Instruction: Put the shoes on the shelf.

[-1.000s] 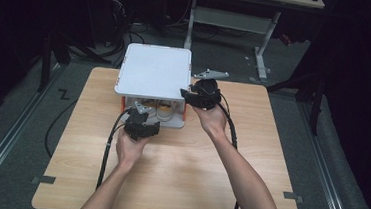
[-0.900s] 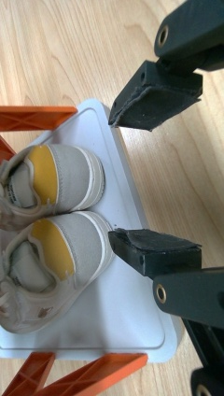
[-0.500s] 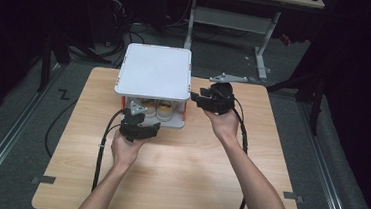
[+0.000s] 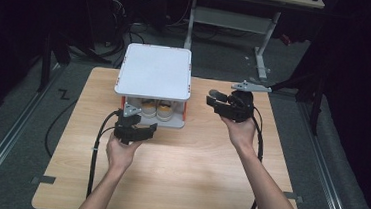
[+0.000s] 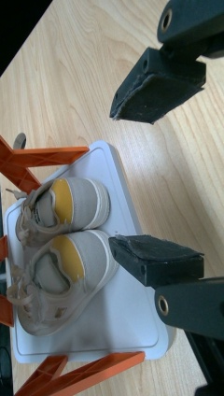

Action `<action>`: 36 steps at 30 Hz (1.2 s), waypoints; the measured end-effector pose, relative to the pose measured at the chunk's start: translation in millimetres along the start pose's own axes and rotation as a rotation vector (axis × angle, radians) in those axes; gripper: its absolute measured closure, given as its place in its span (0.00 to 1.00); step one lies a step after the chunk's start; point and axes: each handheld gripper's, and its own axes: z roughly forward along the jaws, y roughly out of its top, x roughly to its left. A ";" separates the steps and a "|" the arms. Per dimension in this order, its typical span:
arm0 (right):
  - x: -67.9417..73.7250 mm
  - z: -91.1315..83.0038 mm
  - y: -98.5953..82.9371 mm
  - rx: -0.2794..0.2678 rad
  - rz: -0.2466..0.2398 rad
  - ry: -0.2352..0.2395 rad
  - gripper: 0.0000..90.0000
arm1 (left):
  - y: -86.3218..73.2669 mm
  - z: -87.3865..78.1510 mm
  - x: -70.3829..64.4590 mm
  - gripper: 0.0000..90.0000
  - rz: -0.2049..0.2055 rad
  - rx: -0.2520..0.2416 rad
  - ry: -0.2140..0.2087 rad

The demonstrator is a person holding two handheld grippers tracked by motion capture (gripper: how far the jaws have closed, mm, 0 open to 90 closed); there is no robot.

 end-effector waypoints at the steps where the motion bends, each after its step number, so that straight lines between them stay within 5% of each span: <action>1: -0.9 -2.8 -1.3 -0.007 0.002 0.004 0.60 | -0.4 -1.4 -0.2 0.35 -0.004 -0.005 -0.006; 13: -13.3 -42.5 -22.0 -0.099 0.017 -0.007 0.56 | -5.7 -16.9 1.0 0.33 0.003 -0.038 -0.020; 29: -32.6 -68.7 -53.9 -0.075 0.066 0.010 0.56 | -33.2 -34.4 0.5 0.31 0.034 -0.012 -0.004; 36: -40.0 -79.9 -77.7 -0.073 0.086 -0.007 0.54 | -42.1 -39.5 4.1 0.31 0.007 -0.020 -0.013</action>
